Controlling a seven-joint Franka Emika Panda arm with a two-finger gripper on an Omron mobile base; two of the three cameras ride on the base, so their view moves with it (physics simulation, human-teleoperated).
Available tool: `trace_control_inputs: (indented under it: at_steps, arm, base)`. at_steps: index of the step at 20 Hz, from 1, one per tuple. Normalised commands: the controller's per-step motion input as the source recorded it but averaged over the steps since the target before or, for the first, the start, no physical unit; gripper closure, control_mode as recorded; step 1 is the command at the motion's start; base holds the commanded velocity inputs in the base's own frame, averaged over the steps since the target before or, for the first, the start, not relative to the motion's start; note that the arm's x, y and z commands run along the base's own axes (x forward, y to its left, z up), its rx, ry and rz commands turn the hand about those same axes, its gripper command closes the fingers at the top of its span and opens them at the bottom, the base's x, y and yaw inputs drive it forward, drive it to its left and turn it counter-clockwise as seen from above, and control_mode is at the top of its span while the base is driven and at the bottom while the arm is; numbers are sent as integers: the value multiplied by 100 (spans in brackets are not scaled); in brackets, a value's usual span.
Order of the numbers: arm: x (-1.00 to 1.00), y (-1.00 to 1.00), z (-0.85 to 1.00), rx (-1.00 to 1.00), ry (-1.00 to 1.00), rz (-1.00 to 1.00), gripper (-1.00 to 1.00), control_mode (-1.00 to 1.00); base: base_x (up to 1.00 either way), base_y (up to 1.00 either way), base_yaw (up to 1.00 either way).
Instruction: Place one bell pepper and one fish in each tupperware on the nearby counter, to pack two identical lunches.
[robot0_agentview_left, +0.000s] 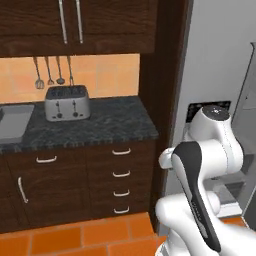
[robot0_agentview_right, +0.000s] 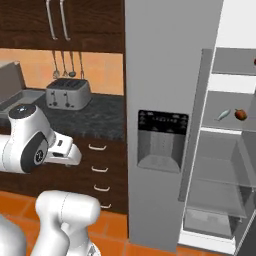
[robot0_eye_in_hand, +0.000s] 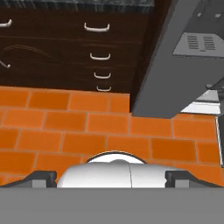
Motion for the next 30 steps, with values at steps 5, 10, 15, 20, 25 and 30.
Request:
trace_control_inputs:
  at_steps: [5,10,15,20,25,30]
  arm:
    - [0,0,0,0,0,0,-100,100]
    - [0,0,0,0,0,0,-100,100]
    - [0,0,0,0,0,0,-100,100]
    - [0,0,0,0,0,0,-100,100]
    - [0,0,0,0,0,0,-100,100]
    - [0,0,0,0,0,0,-100,100]
  base:
    - [0,-87,-3]
    - [0,-85,-5]
    - [19,-54,-29]
    - [38,-23,-35]
    - [58,-14,-18]
    - [24,-60,7]
